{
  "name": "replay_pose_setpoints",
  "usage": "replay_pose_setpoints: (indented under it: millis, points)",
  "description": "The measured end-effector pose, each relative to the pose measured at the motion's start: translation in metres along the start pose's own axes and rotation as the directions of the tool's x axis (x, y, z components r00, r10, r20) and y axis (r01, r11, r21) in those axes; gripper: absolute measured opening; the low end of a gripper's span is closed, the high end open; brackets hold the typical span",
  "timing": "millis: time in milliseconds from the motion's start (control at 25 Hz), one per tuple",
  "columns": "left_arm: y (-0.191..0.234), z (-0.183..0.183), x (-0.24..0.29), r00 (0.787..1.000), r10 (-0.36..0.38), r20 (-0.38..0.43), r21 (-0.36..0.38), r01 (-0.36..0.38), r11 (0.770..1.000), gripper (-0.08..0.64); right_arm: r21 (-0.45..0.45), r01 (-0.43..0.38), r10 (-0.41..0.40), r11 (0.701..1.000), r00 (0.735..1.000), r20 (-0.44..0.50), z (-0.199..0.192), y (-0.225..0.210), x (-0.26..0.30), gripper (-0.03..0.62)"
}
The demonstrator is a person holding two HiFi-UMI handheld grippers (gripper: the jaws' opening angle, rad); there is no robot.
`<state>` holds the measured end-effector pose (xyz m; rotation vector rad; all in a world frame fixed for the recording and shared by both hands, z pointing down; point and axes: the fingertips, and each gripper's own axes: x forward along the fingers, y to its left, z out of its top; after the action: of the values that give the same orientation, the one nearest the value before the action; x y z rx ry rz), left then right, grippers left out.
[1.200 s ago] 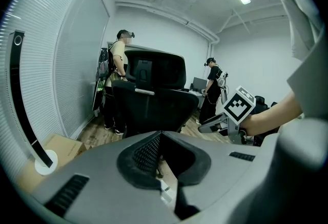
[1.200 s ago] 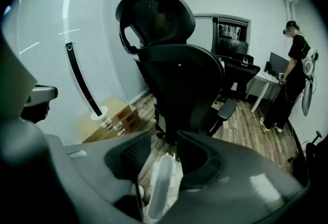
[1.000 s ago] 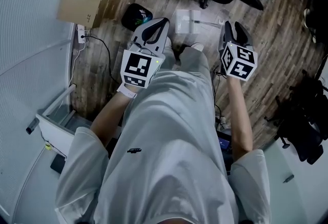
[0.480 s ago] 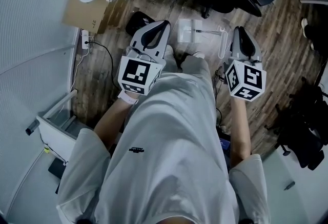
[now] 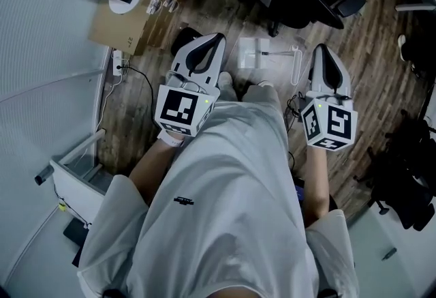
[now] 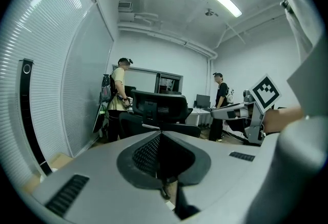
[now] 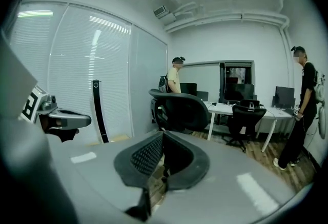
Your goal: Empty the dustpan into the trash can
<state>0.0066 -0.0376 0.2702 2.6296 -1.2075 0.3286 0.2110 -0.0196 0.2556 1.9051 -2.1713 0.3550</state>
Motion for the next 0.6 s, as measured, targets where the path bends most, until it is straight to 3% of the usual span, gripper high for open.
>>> replay_pose_setpoints:
  millis: [600]
  points:
    - [0.008, 0.022, -0.015, 0.998, 0.008, 0.057, 0.015, -0.009, 1.000, 0.006, 0.000, -0.027, 0.027, 1.000, 0.998, 0.053, 0.018, 0.025, -0.011, 0.012]
